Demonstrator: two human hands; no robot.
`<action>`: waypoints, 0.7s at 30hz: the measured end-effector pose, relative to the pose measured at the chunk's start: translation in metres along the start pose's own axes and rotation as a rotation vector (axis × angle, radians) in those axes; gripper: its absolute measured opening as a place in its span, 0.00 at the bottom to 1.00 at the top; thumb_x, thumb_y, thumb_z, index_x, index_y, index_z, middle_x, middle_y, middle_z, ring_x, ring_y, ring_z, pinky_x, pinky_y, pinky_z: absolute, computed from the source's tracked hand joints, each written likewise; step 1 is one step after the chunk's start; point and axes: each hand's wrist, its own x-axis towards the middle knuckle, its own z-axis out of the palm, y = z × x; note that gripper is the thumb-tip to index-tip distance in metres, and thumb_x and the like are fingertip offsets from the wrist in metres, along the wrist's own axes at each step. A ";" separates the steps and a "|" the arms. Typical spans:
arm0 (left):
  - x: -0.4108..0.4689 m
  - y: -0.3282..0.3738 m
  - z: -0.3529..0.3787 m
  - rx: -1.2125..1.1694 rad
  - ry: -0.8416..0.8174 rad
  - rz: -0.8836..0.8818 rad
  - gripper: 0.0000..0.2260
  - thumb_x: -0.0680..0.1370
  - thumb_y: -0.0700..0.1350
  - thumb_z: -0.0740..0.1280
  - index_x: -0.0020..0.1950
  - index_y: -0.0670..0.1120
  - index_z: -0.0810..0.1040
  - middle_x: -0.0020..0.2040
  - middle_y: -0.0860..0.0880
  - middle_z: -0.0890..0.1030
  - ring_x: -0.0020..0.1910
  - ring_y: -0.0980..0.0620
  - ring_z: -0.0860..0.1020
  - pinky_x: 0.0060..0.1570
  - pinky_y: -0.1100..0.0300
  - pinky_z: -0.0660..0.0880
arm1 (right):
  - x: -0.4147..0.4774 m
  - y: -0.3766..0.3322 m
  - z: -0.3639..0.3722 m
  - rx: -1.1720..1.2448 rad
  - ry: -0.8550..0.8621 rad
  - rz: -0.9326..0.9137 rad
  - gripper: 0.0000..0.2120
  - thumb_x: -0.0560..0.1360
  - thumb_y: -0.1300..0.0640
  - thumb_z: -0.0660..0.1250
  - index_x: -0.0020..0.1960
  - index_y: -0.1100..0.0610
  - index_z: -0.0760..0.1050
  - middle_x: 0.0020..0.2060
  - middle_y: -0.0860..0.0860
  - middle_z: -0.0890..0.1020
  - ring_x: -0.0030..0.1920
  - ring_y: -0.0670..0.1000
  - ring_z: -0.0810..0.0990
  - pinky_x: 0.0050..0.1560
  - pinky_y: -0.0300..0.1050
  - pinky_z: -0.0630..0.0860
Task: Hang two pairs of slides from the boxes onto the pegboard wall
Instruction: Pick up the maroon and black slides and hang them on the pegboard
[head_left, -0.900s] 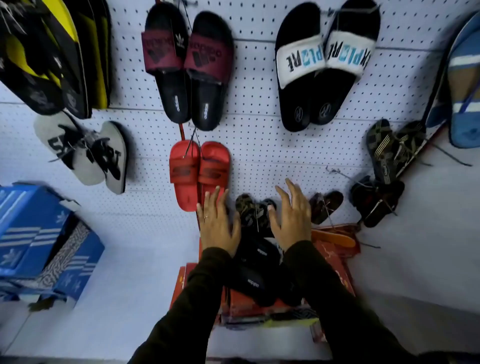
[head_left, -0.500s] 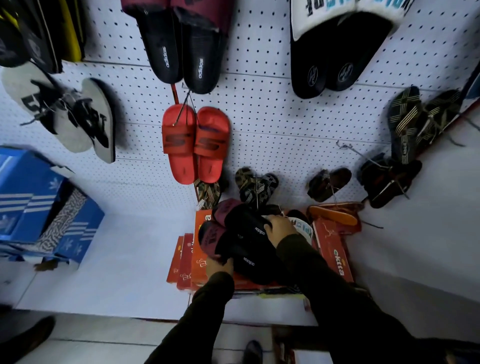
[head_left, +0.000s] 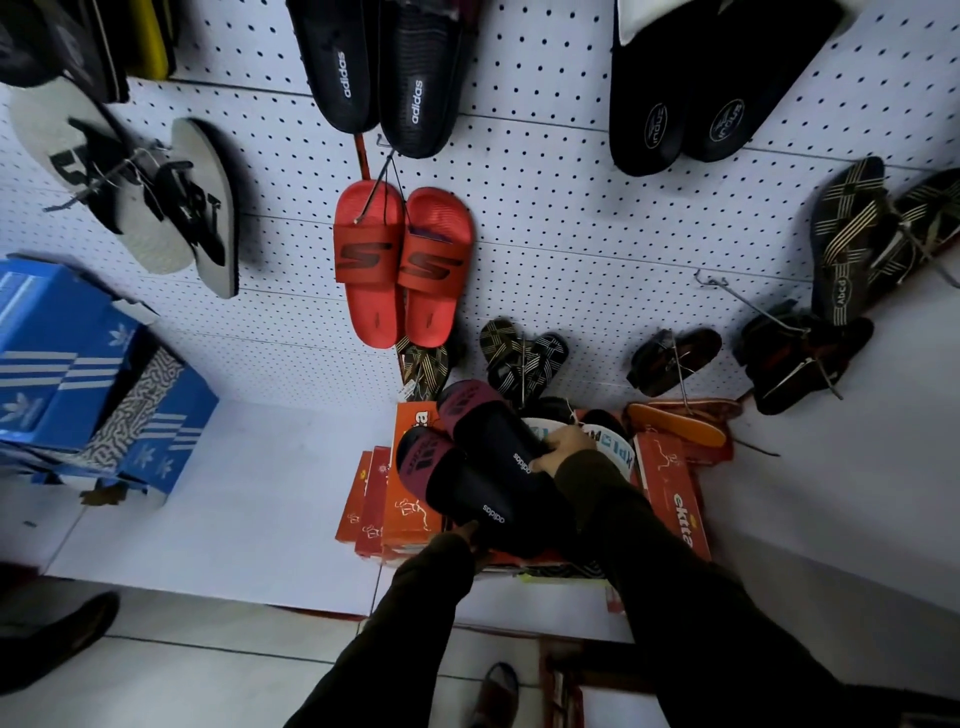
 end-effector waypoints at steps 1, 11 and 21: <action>0.001 0.001 -0.004 0.032 0.001 0.017 0.16 0.79 0.38 0.63 0.66 0.35 0.70 0.41 0.42 0.76 0.38 0.46 0.76 0.23 0.58 0.79 | -0.003 0.000 0.001 0.004 -0.004 0.013 0.21 0.66 0.61 0.76 0.59 0.64 0.80 0.56 0.59 0.84 0.59 0.58 0.81 0.61 0.45 0.76; -0.030 0.013 -0.038 0.065 0.054 0.179 0.09 0.81 0.40 0.60 0.60 0.40 0.71 0.39 0.44 0.74 0.34 0.47 0.74 0.35 0.53 0.74 | -0.032 0.014 0.018 0.307 0.003 0.047 0.25 0.64 0.64 0.77 0.60 0.58 0.80 0.57 0.57 0.84 0.57 0.58 0.82 0.62 0.55 0.77; -0.093 0.071 -0.066 0.104 0.067 0.760 0.18 0.80 0.38 0.61 0.70 0.39 0.67 0.68 0.37 0.72 0.53 0.46 0.73 0.54 0.45 0.76 | -0.094 -0.034 0.012 0.722 0.019 -0.119 0.26 0.68 0.73 0.72 0.64 0.64 0.73 0.58 0.57 0.80 0.58 0.58 0.79 0.54 0.54 0.79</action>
